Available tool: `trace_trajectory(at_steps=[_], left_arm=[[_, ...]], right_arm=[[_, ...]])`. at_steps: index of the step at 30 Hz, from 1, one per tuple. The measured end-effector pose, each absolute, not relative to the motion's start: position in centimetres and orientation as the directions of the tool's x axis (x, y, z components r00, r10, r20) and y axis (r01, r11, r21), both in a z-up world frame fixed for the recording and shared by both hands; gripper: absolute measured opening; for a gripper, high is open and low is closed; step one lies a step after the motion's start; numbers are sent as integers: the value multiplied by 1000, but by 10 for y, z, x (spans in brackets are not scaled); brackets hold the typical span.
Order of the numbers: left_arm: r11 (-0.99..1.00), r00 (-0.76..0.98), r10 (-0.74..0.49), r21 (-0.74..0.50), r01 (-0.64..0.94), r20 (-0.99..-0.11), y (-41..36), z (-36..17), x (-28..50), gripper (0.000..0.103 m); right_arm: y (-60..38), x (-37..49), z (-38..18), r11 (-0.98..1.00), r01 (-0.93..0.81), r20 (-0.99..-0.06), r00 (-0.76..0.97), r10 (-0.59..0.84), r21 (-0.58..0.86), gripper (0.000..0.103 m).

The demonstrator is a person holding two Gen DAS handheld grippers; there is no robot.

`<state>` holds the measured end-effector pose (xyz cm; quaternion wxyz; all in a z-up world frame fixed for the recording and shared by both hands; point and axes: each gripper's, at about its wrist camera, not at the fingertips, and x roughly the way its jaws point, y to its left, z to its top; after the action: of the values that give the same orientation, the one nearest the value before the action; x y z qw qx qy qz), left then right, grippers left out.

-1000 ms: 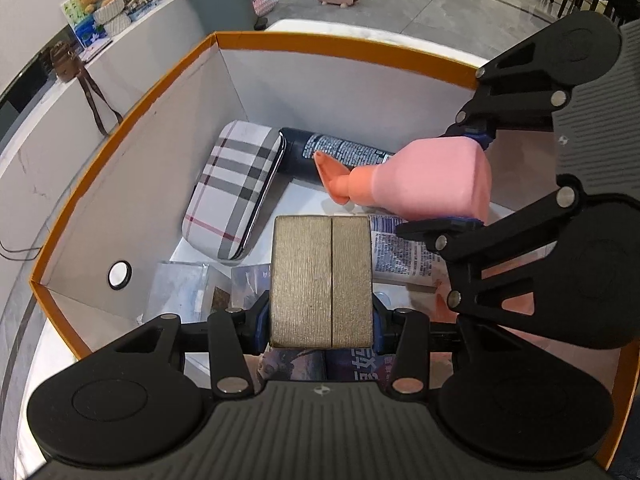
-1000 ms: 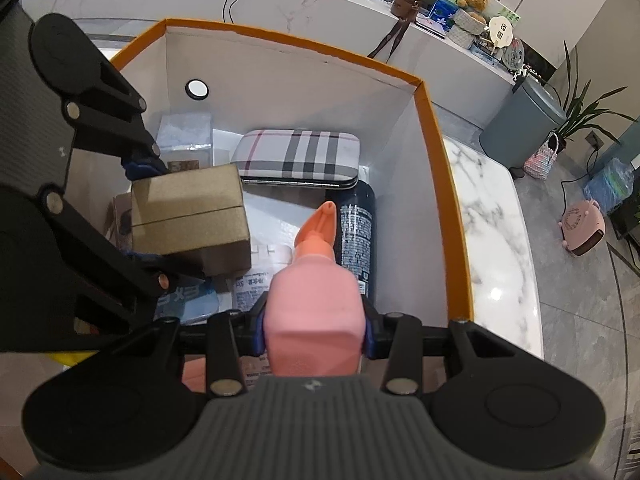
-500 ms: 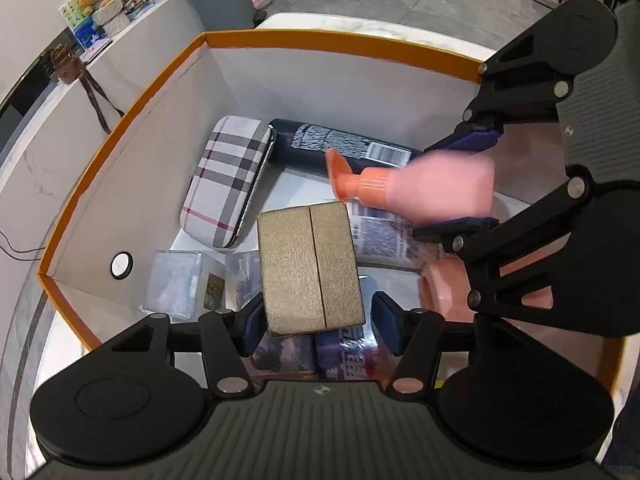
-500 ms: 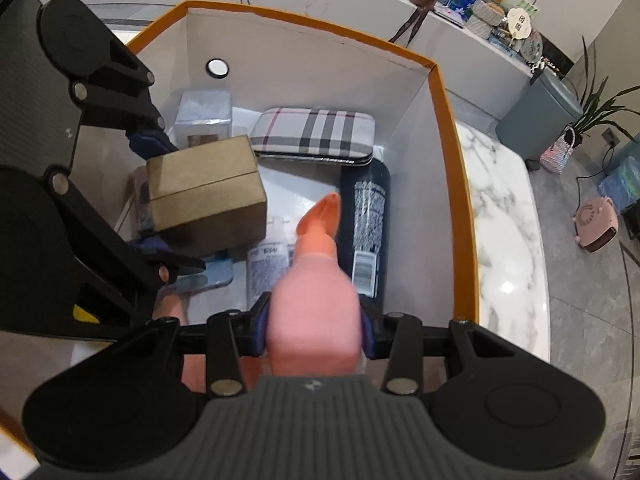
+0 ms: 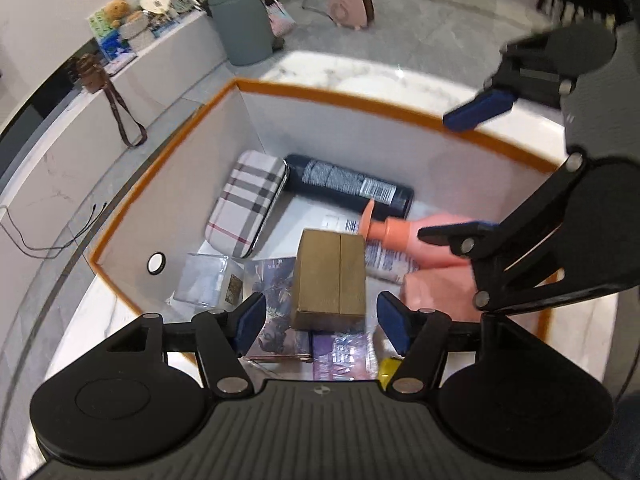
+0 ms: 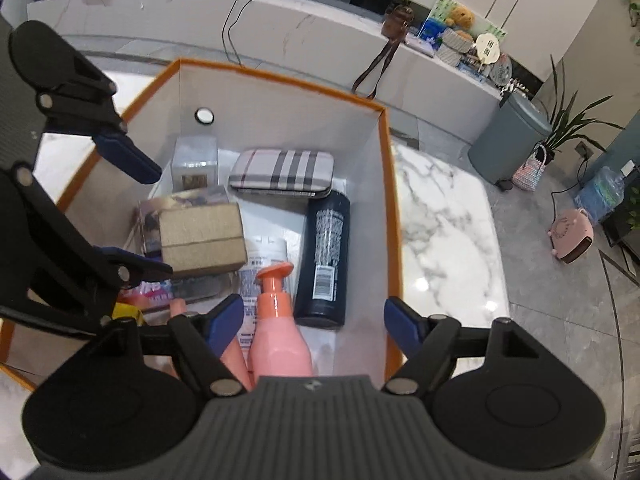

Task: Organize rigid objects
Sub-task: 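Lower the cardboard box into the box with the left tool while the right tool lowers the bottle, then open both tools and withdraw them above the orange box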

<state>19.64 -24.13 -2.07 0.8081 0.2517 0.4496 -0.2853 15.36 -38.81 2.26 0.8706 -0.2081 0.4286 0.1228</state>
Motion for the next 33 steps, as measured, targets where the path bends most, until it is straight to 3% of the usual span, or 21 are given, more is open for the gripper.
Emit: trace_trajectory(at_steps=[13,15,22,30,33], left_arm=[[776,495,-282,108,622,-822,-222,7,161,78],[791,511,-303,87,606,-805,-219,14,153,87],[818,588,-323,93,567,-742,-219,29,127,87],[868,616,-400,-66,492,-679,-196,27,114,87],[874,627,-397,-69,480,-670,-190,24,109,89]], right_arm=[[-381,125,48,893,-370,-759,649,51,-257,85],[-384,120,56,910,-342,-748,662,55,-236,85],[-386,101,71,946,-237,-701,713,16,-220,85],[-389,85,80,973,-162,-667,745,13,-163,85],[-386,84,81,983,-138,-660,751,24,-121,88]])
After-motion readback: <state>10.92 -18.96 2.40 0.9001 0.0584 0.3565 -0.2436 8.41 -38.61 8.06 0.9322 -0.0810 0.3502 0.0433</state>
